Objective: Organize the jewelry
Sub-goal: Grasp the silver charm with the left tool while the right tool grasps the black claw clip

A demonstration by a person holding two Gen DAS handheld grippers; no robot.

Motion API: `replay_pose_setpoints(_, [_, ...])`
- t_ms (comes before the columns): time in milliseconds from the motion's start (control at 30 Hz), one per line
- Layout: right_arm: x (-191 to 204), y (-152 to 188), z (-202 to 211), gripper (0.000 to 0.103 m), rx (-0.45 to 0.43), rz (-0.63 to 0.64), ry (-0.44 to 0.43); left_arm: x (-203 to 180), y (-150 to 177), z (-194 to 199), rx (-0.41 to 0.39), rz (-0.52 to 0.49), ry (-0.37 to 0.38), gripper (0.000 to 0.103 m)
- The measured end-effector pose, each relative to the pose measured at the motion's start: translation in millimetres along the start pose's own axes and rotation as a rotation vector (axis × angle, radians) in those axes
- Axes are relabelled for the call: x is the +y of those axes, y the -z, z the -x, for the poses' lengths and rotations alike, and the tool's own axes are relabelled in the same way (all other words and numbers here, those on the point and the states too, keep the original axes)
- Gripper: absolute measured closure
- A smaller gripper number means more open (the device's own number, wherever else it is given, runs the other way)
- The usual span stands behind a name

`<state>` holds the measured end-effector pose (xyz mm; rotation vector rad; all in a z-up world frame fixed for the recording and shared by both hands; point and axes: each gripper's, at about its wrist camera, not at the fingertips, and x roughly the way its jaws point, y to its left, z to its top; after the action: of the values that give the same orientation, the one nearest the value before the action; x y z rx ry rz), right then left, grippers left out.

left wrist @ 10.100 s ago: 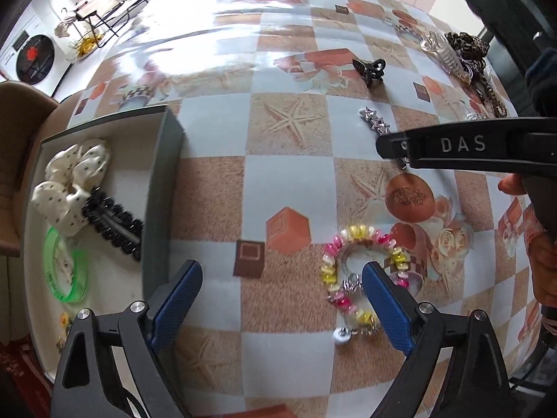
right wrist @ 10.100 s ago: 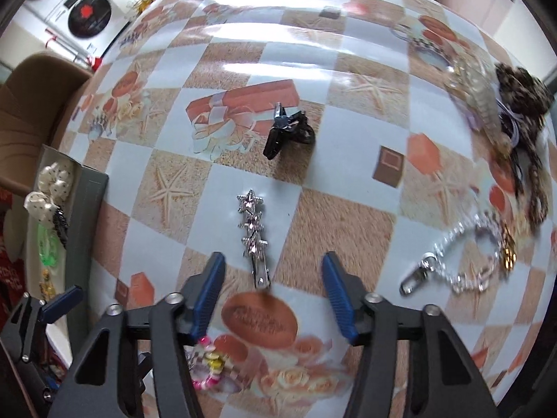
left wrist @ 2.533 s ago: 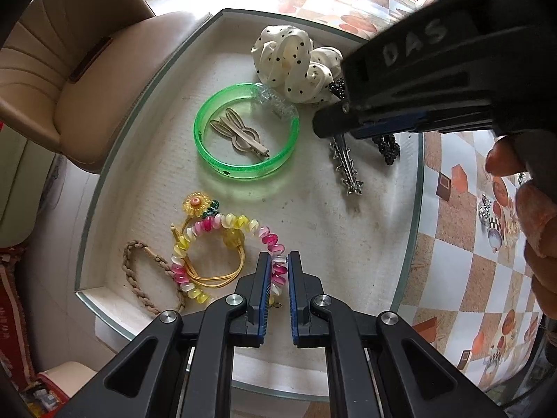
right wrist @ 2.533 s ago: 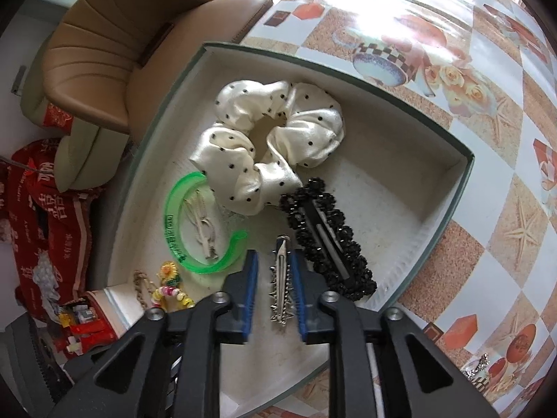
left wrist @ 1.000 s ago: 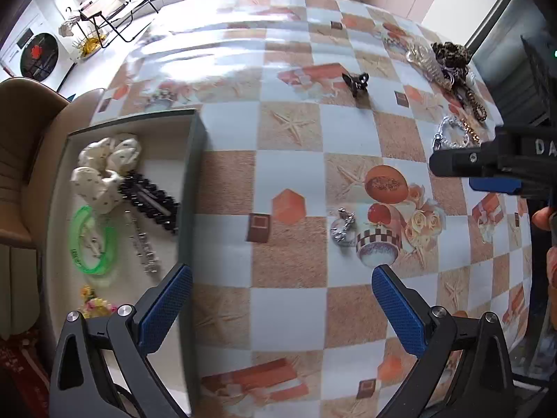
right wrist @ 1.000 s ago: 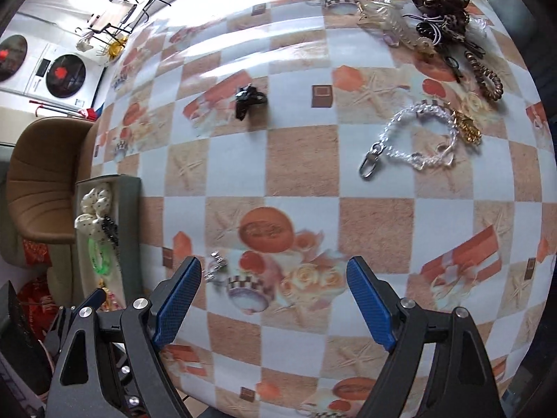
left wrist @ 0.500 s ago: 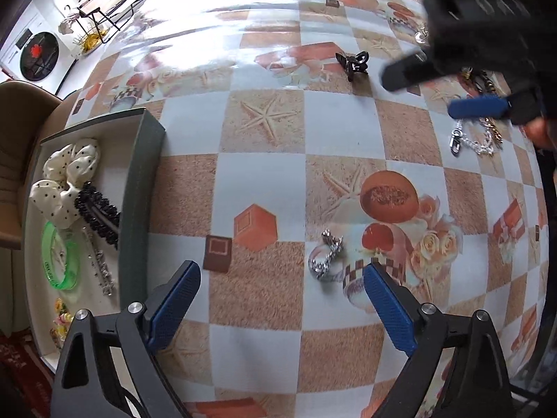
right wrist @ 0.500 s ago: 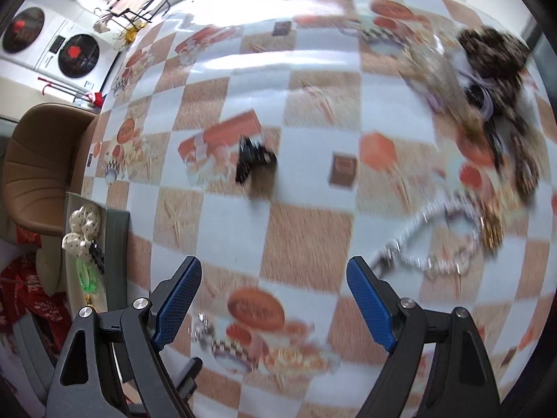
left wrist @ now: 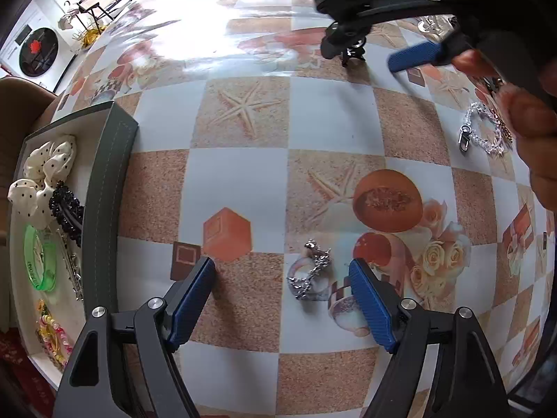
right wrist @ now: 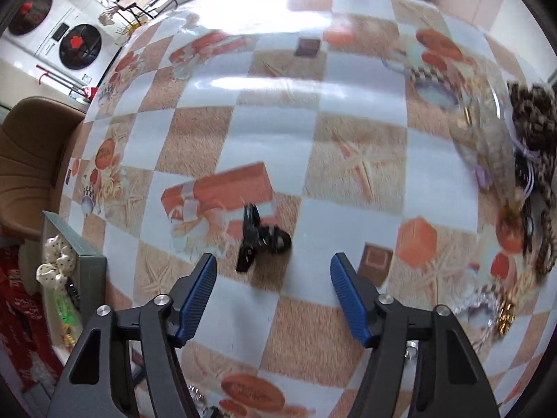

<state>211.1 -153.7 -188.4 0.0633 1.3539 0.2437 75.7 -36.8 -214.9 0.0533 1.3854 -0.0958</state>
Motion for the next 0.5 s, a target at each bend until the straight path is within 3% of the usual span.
replay_pose_setpoints(133, [8.3, -1.7, -1.9, 0.052, -0.015, 0.033, 0.052, -7.0, -1.4, 0.7, -0.007, -0.005, 0.008, 0.029])
replay_pose_setpoints(333, [9.7, -1.1, -2.3, 0.083, -0.023, 0.056, 0.112, -20.8, -2.5, 6.3, -0.017, -0.039, 0.026, 0.064])
replay_pose_setpoints(367, [8.4, -1.6, -1.6, 0.083, -0.025, 0.052, 0.106, -20.5, -3.5, 6.6, -0.015, -0.038, 0.033, 0.068])
replay_pose_setpoints(433, [6.5, -1.1, -0.7, 0.083, -0.025, 0.044, 0.102, -15.4, -2.1, 8.0, -0.013, -0.038, 0.055, 0.086])
replay_pose_setpoints(500, [3.3, 1.3, 1.4, 0.083, -0.024, 0.033, 0.086, -12.5, -3.6, 9.0, -0.009, -0.035, 0.089, 0.092])
